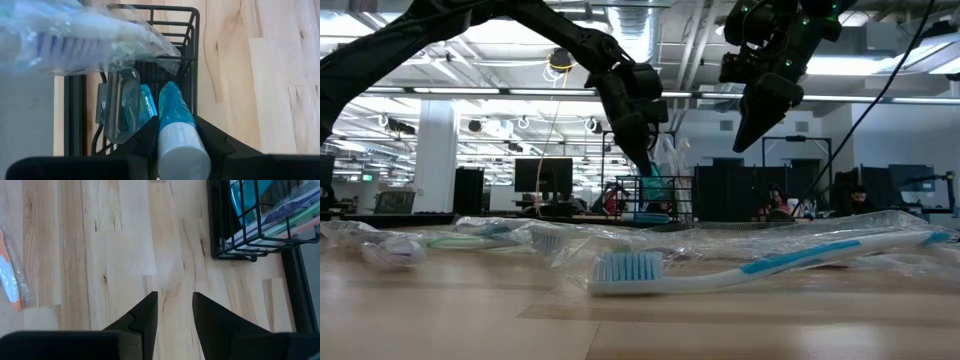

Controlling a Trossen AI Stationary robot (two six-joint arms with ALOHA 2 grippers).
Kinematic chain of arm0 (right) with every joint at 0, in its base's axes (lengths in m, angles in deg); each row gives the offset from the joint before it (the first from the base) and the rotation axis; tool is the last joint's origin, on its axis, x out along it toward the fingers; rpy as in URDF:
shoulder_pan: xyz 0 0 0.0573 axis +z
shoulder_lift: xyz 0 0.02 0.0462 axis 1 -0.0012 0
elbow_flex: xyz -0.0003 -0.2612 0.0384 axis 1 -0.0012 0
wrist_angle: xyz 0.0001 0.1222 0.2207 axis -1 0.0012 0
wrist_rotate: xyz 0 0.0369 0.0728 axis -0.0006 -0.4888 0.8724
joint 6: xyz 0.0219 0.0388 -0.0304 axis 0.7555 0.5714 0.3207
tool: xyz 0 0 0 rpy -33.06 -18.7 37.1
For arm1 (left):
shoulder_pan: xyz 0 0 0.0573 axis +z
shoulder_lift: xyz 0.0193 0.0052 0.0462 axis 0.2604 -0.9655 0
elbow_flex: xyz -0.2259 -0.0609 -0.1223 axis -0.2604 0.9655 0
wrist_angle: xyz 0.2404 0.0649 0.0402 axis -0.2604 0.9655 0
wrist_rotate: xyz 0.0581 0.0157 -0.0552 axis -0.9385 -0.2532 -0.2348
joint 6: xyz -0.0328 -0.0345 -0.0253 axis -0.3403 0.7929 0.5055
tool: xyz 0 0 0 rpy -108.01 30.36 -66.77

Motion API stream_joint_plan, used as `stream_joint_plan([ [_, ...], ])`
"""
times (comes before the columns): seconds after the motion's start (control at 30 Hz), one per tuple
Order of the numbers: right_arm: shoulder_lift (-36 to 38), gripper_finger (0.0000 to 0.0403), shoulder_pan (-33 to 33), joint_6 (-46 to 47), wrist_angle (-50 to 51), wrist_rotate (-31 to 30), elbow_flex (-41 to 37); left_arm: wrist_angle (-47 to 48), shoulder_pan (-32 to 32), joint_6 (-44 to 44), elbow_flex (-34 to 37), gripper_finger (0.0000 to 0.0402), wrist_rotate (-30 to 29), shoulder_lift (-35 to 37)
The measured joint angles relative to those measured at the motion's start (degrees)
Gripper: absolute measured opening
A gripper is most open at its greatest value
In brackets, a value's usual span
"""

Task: Pick & Place toothbrushing station
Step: Put the blue mouthwash into the mesh organizer

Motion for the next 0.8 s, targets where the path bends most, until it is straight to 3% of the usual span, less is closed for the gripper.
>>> stream_joint_plan([
  [0.8,0.0,0.0112,0.0,0.0,0.1,0.0,0.0,-1.7,-0.1,-0.1,0.0,0.0096,-0.3,-3.0],
])
